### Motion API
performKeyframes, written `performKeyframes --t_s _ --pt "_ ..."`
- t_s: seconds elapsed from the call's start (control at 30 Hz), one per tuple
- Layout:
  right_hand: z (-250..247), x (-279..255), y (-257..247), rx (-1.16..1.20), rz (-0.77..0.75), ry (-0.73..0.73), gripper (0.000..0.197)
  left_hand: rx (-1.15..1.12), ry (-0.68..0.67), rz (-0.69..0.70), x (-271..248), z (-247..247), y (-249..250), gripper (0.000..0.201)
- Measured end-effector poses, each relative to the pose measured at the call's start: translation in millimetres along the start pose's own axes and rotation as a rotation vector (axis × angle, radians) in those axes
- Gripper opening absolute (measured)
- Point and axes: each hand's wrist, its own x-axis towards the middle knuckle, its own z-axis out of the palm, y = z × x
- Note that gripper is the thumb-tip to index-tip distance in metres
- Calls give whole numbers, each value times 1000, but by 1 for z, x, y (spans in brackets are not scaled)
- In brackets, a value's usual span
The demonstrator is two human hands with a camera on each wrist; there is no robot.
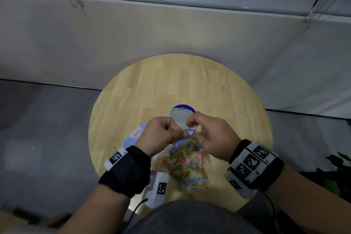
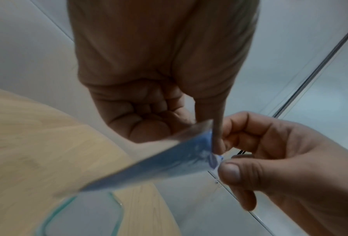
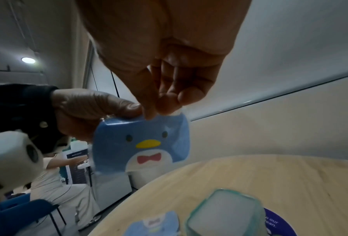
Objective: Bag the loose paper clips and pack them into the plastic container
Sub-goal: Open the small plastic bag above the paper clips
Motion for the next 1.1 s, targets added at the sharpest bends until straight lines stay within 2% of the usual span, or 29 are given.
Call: performKeyframes --t_s 0.1,0.17,0.23,0.33,0.37,0.43,0.47,0.53,0.6,0.7,0.77,0.87,0.97,1.03,1.1 --pt "7 -5 2 60 32 9 28 -12 11 25 -1 0 1 31" --pt "10 -5 3 96 68 4 20 -20 16 54 -2 2 0 39" --pt "10 -5 3 115 74 -60 11 -7 41 101 -5 4 -1 40" --pt "10 -10 0 141 5 -180 15 37 -15 178 -11 2 2 31" --pt "9 -12 -1 116 -41 -207 17 114 -72 180 -13 -3 3 42" --pt "7 -17 -1 57 -113 -255 19 348 -219 202 -18 -12 7 92" --pt "5 -18 -2 42 -139 -270 16 464 -284 219 -21 -14 11 110" --pt "0 -21 -5 14 -187 -275 16 602 -380 270 -25 -13 15 122" --pt "-4 -23 -10 -37 -239 -271 20 605 -430 297 -27 -7 13 116" --pt "-8 -26 -9 -40 -238 -253 14 514 -458 290 -27 -2 9 103" --pt "-9 -30 -5 -14 -224 -220 27 462 -467 274 -28 1 8 93" --pt "-4 -36 0 24 -219 -226 30 611 -398 315 -29 9 1 67" --pt "5 -42 3 53 -240 -224 41 600 -319 289 -29 14 -6 47" --pt "9 -44 5 43 -266 -199 44 505 -282 235 -29 14 -9 42" --pt "11 -45 5 69 -265 -205 37 372 -326 173 -29 11 -11 51"
